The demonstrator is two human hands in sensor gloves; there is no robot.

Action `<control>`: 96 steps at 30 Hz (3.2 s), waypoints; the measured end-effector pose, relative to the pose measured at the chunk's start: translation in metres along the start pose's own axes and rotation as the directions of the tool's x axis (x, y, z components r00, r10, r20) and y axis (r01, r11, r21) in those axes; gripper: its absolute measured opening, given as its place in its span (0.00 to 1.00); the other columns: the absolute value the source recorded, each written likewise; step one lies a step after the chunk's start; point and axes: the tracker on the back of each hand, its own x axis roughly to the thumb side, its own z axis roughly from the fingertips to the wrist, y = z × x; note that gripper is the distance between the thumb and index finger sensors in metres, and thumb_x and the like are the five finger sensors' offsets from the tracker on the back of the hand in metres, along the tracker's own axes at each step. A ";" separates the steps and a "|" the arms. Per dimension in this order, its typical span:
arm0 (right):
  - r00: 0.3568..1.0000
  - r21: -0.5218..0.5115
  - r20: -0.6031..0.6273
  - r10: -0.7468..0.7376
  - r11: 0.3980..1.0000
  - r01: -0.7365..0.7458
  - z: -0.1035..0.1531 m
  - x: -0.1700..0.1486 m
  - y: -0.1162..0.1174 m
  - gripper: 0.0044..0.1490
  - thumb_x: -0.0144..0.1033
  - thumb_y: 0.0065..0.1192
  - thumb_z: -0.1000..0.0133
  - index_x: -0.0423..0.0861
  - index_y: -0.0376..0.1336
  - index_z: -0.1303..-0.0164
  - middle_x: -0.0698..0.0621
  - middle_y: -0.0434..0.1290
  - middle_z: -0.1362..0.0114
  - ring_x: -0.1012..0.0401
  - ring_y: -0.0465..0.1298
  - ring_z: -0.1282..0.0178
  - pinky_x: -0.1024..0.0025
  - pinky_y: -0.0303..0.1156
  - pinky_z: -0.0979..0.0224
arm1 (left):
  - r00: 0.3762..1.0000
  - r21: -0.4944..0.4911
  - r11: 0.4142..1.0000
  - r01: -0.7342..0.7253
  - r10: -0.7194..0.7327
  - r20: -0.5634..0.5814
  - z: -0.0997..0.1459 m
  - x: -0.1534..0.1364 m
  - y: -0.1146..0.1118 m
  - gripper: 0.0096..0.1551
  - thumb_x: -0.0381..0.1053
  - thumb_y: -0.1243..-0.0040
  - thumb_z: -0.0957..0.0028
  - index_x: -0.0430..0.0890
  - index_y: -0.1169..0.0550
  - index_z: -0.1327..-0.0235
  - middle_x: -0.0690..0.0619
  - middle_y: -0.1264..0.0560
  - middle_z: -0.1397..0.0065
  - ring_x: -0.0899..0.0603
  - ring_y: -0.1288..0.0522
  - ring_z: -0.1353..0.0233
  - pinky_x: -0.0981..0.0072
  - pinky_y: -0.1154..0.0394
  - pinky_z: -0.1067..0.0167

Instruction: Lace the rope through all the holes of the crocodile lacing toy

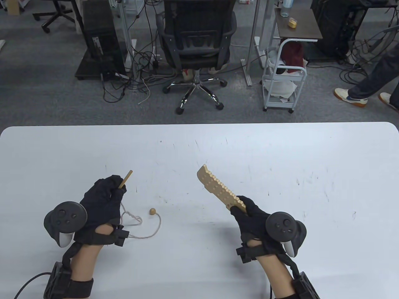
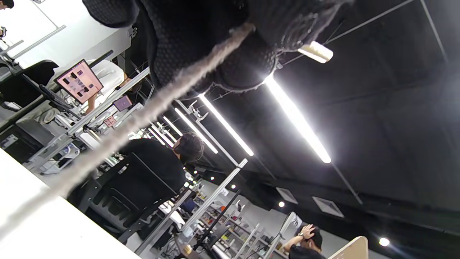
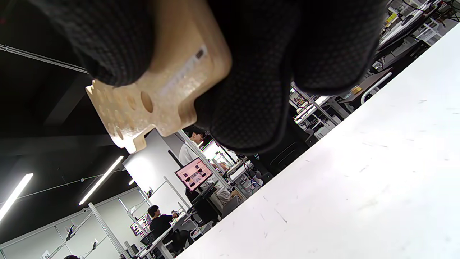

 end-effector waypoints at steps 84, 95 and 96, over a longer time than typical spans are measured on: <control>0.981 0.299 0.184 -0.057 0.954 -0.001 0.024 0.029 0.054 0.30 0.48 0.62 0.50 0.43 0.70 0.45 0.47 0.86 0.52 0.57 0.90 0.61 0.53 0.80 0.48 | 0.988 -0.251 0.961 0.118 -0.089 0.124 0.035 0.014 -0.073 0.34 0.58 0.26 0.59 0.57 0.23 0.37 0.57 0.15 0.51 0.44 0.16 0.43 0.42 0.35 0.26; 0.973 0.344 0.189 -0.135 0.937 0.063 0.027 0.033 0.059 0.30 0.49 0.61 0.50 0.43 0.70 0.44 0.47 0.86 0.52 0.56 0.89 0.61 0.53 0.80 0.48 | 0.991 -0.243 0.962 0.124 -0.109 0.076 0.038 0.010 -0.080 0.54 0.69 0.30 0.61 0.56 0.41 0.22 0.51 0.35 0.22 0.38 0.33 0.24 0.39 0.41 0.23; 0.971 0.351 0.192 -0.144 0.934 0.069 0.027 0.034 0.059 0.30 0.49 0.61 0.50 0.43 0.70 0.44 0.47 0.86 0.52 0.56 0.89 0.61 0.53 0.80 0.48 | 0.992 -0.246 0.962 0.121 -0.106 0.071 0.039 0.010 -0.080 0.54 0.69 0.30 0.61 0.57 0.41 0.22 0.51 0.36 0.22 0.38 0.33 0.23 0.39 0.42 0.23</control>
